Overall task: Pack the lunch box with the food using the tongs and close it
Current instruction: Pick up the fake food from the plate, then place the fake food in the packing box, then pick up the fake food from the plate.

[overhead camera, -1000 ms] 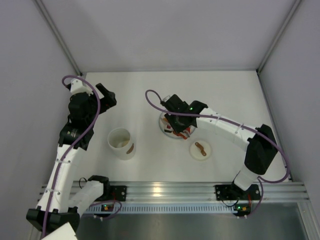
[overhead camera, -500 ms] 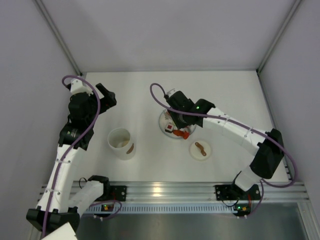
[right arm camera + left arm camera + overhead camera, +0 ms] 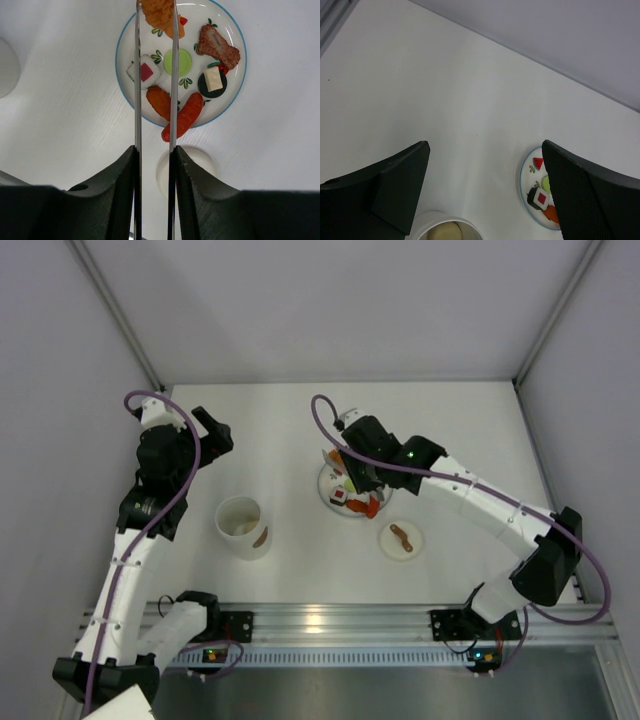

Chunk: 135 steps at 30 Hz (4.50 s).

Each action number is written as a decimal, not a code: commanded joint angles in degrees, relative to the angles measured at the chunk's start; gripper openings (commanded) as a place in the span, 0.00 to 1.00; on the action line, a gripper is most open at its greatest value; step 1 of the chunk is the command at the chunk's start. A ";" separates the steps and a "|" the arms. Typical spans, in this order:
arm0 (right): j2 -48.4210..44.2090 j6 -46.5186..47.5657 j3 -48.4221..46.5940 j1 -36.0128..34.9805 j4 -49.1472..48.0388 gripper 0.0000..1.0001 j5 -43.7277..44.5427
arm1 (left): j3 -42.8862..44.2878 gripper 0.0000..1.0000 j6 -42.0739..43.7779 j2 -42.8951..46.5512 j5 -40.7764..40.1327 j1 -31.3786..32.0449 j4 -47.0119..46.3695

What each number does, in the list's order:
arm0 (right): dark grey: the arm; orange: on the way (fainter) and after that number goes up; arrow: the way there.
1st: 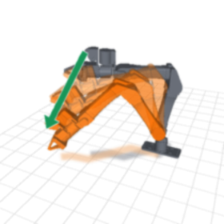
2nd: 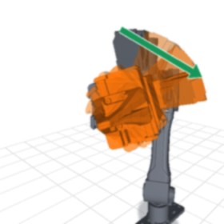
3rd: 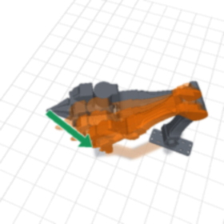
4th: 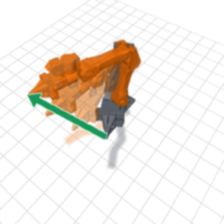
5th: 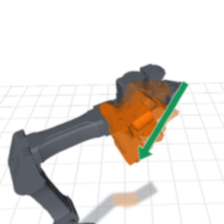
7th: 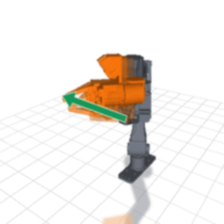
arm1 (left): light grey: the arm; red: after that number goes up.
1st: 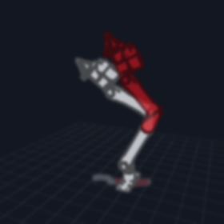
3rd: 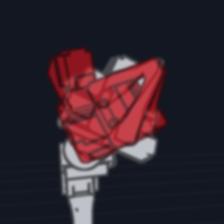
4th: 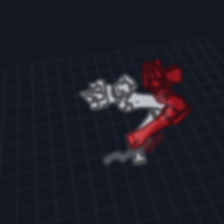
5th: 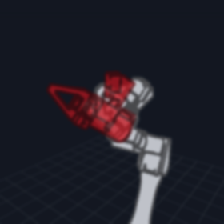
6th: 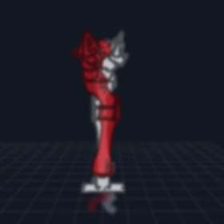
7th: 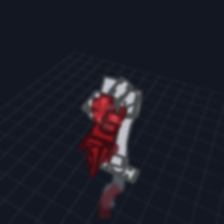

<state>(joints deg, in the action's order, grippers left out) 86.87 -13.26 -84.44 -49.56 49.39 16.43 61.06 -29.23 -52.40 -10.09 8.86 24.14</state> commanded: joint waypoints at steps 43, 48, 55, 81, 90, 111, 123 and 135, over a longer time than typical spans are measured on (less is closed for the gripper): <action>0.76 -6.34 -14.70 -19.79 -6.85 0.51 -17.74 | -0.59 0.99 0.41 -0.07 0.42 -0.51 -1.29; 0.23 -5.99 -15.48 -19.79 -5.88 0.50 -16.52 | -0.59 0.99 0.41 -0.07 0.24 -0.51 -1.29; -6.78 -5.90 -13.56 -17.07 -2.02 0.50 -6.68 | -0.59 0.99 0.49 0.11 0.33 -0.51 -1.20; -9.97 -8.10 17.47 4.12 -5.00 0.43 8.45 | -0.59 0.99 0.41 0.19 0.42 -0.51 -1.29; -8.56 -7.22 17.56 4.12 -5.18 0.39 6.95 | -0.59 0.99 0.49 0.37 0.33 -0.51 -1.11; -9.70 -5.73 13.08 4.21 -2.55 0.22 6.34 | -0.68 0.99 0.41 0.11 0.42 -0.51 -1.20; -12.43 -5.64 5.70 1.49 -2.72 0.19 -2.27 | -0.68 0.99 0.40 -0.07 0.68 -0.51 -1.29; -5.23 -7.57 -9.59 -17.14 -3.24 0.20 -4.03 | -0.68 0.99 0.32 -0.16 0.68 -0.51 -1.20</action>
<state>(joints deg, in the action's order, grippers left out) 79.29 -19.79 -90.96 -63.53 48.10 13.89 61.04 -29.23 -52.40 -9.87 8.86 24.14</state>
